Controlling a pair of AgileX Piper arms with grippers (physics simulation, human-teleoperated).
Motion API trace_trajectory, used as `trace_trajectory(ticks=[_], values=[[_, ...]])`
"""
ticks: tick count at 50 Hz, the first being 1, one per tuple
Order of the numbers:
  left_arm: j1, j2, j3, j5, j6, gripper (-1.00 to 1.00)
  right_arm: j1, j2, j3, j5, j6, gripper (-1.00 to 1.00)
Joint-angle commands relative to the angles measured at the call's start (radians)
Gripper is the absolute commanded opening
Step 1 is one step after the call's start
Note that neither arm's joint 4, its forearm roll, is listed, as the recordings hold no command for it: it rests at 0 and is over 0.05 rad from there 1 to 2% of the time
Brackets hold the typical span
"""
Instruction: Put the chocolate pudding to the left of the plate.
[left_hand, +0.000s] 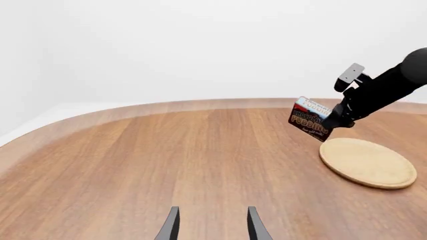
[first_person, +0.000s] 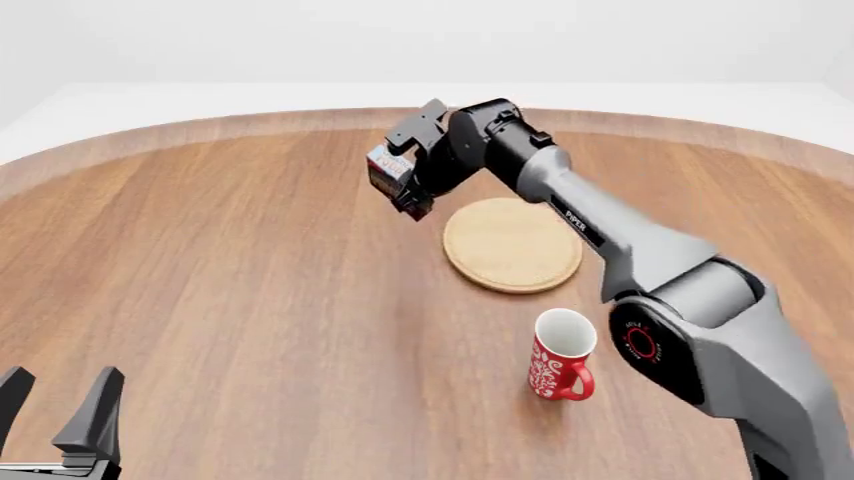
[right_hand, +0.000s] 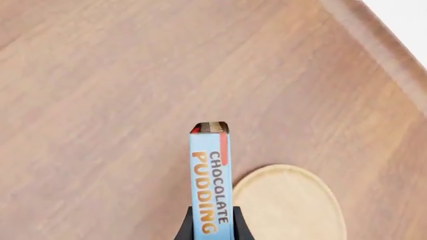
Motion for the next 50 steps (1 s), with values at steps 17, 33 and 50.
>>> trace_trajectory(ticks=[17, 33, 50], values=[[0.0, 0.0, 0.0, 0.0, 0.0, 1.0, -0.01, 0.225, -0.243, 0.054, 0.031, -1.0], [0.0, 0.0, 0.0, 0.0, 0.0, 1.0, -0.003, 0.269, -0.229, 0.014, 0.055, -1.0], [0.0, 0.0, 0.0, 0.0, 0.0, 1.0, -0.016, 0.334, -0.292, 0.033, 0.065, -1.0]])
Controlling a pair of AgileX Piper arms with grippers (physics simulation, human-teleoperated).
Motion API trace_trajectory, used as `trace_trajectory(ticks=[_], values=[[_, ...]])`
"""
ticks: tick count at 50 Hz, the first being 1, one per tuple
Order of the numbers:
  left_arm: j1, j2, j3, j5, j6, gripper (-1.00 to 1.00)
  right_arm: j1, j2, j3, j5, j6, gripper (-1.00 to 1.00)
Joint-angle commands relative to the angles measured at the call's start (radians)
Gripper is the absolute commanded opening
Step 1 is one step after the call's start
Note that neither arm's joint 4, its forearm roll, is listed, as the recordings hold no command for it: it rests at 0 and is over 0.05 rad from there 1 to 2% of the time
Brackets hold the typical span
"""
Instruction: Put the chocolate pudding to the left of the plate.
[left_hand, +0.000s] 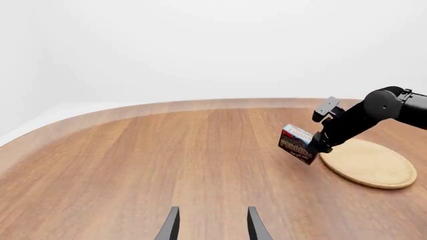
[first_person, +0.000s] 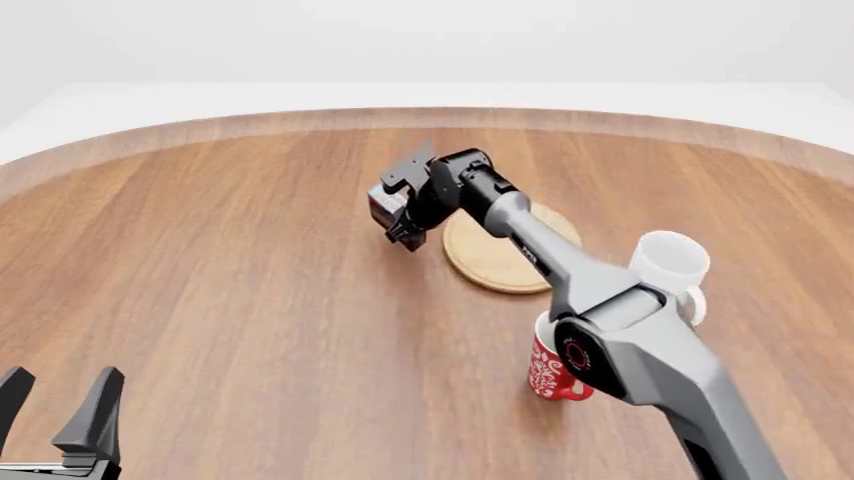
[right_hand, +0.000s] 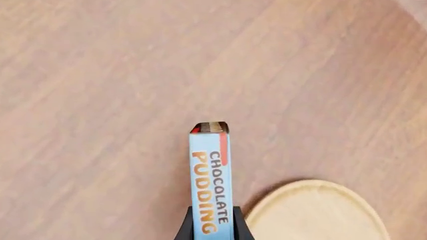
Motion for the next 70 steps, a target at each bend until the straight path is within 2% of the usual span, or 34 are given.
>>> trace_trajectory(ticks=[1, 3, 15, 22, 23, 31, 33, 34, 37, 50, 57, 64, 70], values=[[0.0, 0.0, 0.0, 0.0, 0.0, 1.0, -0.007, 0.037, -0.031, 0.001, 0.023, -1.0], [0.0, 0.0, 0.0, 0.0, 0.0, 1.0, -0.007, 0.035, -0.02, -0.004, 0.023, -1.0], [0.0, 0.0, 0.0, 0.0, 0.0, 1.0, -0.011, 0.096, -0.121, 0.043, 0.025, -1.0], [0.0, 0.0, 0.0, 0.0, 0.0, 1.0, -0.036, 0.174, -0.279, 0.111, 0.009, -1.0], [0.0, 0.0, 0.0, 0.0, 0.0, 1.0, -0.04, 0.181, -0.29, 0.118, 0.0, 1.0], [0.0, 0.0, 0.0, 0.0, 0.0, 1.0, -0.031, 0.169, -0.276, 0.118, 0.011, 1.0], [0.0, 0.0, 0.0, 0.0, 0.0, 1.0, -0.034, 0.139, -0.22, 0.084, 0.012, 1.0], [0.0, 0.0, 0.0, 0.0, 0.0, 1.0, -0.026, 0.086, -0.115, 0.031, 0.017, 1.0], [0.0, 0.0, 0.0, 0.0, 0.0, 1.0, -0.021, 0.019, 0.022, -0.039, 0.02, 1.0], [0.0, 0.0, 0.0, 0.0, 0.0, 1.0, -0.019, -0.083, 0.197, -0.125, 0.028, 1.0], [0.0, 0.0, 0.0, 0.0, 0.0, 1.0, -0.011, -0.188, 0.362, -0.199, 0.035, 1.0], [0.0, 0.0, 0.0, 0.0, 0.0, 1.0, 0.01, -0.337, 0.613, -0.308, 0.068, 1.0], [0.0, 0.0, 0.0, 0.0, 0.0, 1.0, 0.014, -0.45, 0.702, -0.326, 0.066, 1.0]])
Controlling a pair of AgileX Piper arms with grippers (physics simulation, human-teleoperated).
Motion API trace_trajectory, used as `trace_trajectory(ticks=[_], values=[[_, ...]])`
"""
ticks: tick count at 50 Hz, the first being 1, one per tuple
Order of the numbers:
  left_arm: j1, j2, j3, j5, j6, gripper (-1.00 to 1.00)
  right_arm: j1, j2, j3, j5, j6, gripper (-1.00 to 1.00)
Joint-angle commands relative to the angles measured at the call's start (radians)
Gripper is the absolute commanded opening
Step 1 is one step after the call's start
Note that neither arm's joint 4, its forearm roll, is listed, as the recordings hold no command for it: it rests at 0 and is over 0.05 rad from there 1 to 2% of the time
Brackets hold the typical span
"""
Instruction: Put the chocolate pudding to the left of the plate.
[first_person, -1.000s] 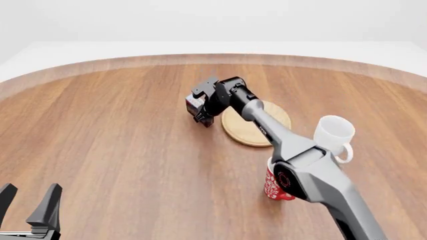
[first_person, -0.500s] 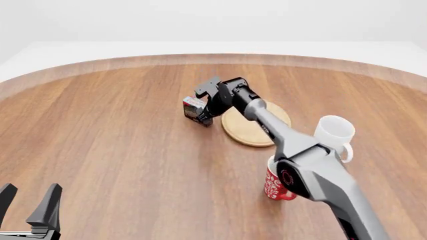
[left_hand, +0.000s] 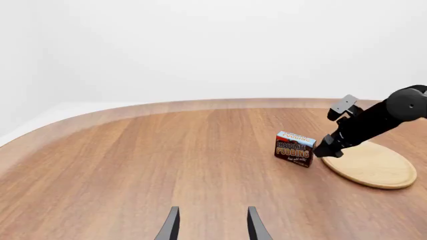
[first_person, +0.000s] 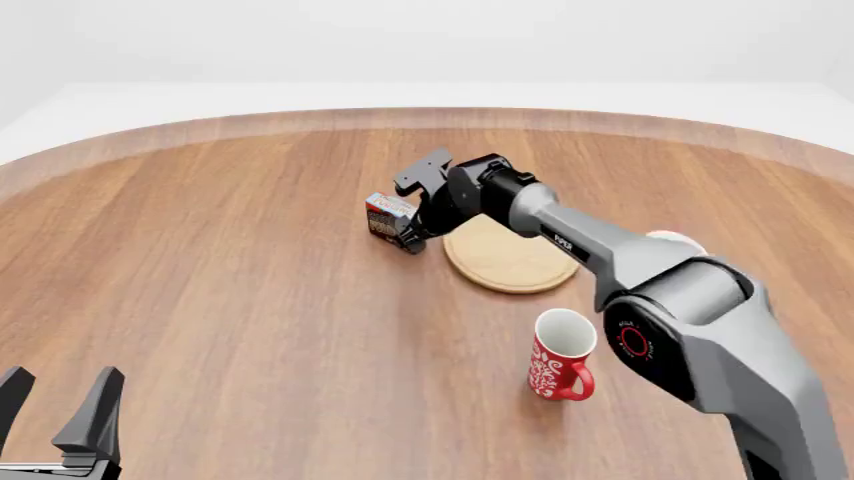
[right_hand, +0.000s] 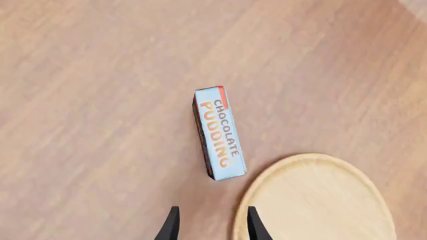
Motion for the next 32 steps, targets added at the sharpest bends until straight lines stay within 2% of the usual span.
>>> trace_trajectory(ticks=[1, 7, 10, 15, 19, 23, 26, 32], values=[[0.0, 0.0, 0.0, 0.0, 0.0, 1.0, 0.018, -0.202, 0.249, -0.096, 0.018, 1.0], [0.0, 0.0, 0.0, 0.0, 0.0, 1.0, 0.033, -0.305, 0.39, -0.167, 0.026, 1.0], [0.0, 0.0, 0.0, 0.0, 0.0, 1.0, 0.077, -0.38, 0.472, -0.213, 0.051, 1.0], [0.0, 0.0, 0.0, 0.0, 0.0, 1.0, 0.108, -0.454, 0.543, -0.265, 0.069, 1.0], [0.0, 0.0, 0.0, 0.0, 0.0, 1.0, 0.099, -0.5, 0.562, -0.286, 0.071, 1.0], [0.0, 0.0, 0.0, 0.0, 0.0, 1.0, 0.073, -0.549, 0.552, -0.324, 0.097, 1.0], [0.0, 0.0, 0.0, 0.0, 0.0, 1.0, 0.062, -0.609, 0.58, -0.39, 0.156, 1.0], [0.0, 0.0, 0.0, 0.0, 0.0, 1.0, 0.03, -0.669, 0.655, -0.478, 0.222, 1.0]])
